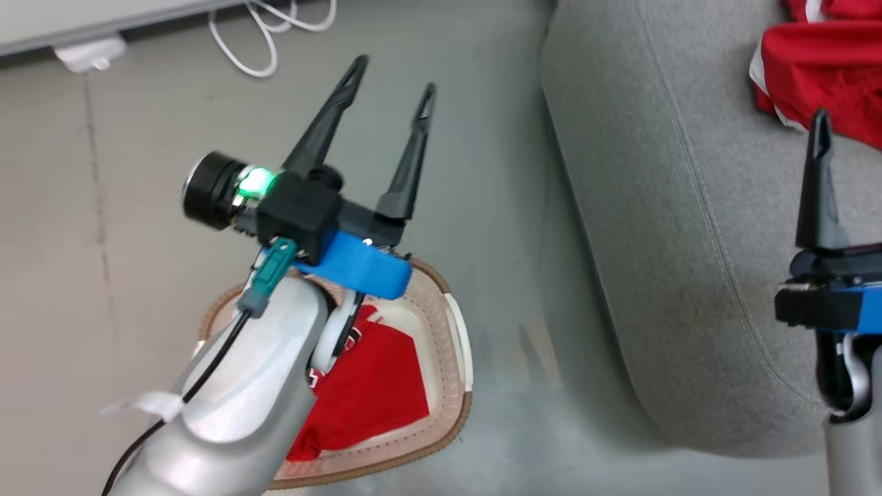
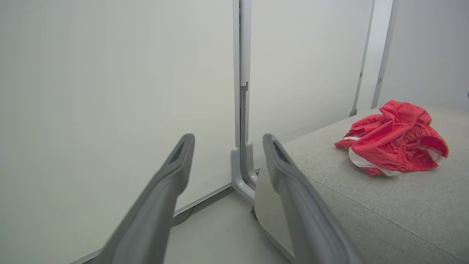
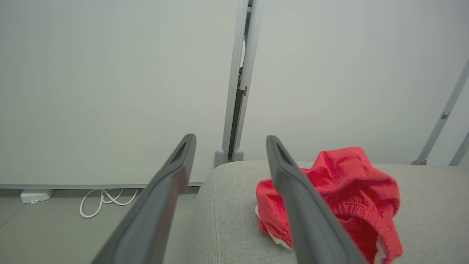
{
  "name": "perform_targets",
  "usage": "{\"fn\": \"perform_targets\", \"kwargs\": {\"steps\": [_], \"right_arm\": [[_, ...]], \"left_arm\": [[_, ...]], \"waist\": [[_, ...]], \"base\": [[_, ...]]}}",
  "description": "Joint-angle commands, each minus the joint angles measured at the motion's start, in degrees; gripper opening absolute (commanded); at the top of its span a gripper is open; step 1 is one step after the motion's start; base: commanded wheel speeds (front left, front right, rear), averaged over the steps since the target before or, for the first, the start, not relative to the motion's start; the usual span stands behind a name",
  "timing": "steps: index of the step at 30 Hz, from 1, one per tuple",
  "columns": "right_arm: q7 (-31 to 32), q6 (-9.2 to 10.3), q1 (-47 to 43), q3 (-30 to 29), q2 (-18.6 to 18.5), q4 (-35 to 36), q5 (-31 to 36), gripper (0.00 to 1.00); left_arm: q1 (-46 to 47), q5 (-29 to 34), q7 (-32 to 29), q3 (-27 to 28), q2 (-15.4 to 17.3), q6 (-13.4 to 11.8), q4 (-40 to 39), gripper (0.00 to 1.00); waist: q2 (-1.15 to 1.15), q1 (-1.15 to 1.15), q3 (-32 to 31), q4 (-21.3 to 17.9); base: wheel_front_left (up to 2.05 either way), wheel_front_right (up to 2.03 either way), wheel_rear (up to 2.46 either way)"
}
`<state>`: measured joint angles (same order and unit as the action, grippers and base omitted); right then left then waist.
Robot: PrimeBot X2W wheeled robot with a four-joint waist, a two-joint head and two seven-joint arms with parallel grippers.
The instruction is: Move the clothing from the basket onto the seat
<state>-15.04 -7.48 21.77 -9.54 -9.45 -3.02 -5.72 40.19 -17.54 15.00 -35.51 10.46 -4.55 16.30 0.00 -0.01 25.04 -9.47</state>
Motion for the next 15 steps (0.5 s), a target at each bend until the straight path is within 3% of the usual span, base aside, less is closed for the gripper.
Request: {"fn": "perform_targets", "kwargs": {"steps": [1,15], "right_arm": [[-0.21,-0.03,-1.78,0.80,0.35,0.70,-0.05,1.00],[-0.21,-0.03,-10.26,2.59,2.00,-1.42,-1.49,1.00]], "left_arm": [[-2.43,0.42,0.25,2.17,0.29,-0.38,-0.75,1.00],[-20.63,4.88,0.24,19.41,-1.78,2.71,-4.19,1.00]], "waist": [[0.00,0.01,-4.24,3.73],[0.00,0.01,-14.28,10.27]], "base": [[0.00,0.00,0.00],[0.00,0.00,0.00]]}}
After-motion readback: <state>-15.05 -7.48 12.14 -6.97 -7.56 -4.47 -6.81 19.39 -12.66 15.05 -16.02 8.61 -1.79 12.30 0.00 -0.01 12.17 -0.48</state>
